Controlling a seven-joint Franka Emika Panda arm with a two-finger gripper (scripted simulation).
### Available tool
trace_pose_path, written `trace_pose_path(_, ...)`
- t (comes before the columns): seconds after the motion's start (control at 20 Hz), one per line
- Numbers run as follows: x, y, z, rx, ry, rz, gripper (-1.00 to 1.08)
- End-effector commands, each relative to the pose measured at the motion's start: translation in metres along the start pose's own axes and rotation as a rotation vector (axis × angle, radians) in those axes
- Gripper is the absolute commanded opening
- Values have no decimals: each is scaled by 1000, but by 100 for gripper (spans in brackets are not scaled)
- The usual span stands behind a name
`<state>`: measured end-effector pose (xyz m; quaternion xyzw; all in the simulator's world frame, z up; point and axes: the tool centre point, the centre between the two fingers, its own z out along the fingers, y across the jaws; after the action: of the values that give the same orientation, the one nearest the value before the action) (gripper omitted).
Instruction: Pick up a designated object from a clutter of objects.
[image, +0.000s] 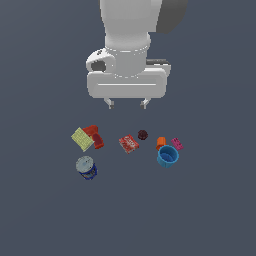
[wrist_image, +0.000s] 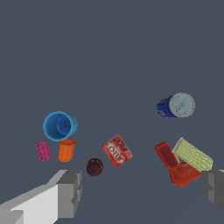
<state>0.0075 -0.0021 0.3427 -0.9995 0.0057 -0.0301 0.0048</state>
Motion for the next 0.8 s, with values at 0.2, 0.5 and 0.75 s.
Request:
trace_pose_path(0.2, 2, 1, 2, -5, 5, 4, 100)
trace_pose_path(0.5, 2, 1, 2, -16, 16, 7, 100)
trace_pose_path(0.75, 4, 3, 5, -14, 13, 12, 100)
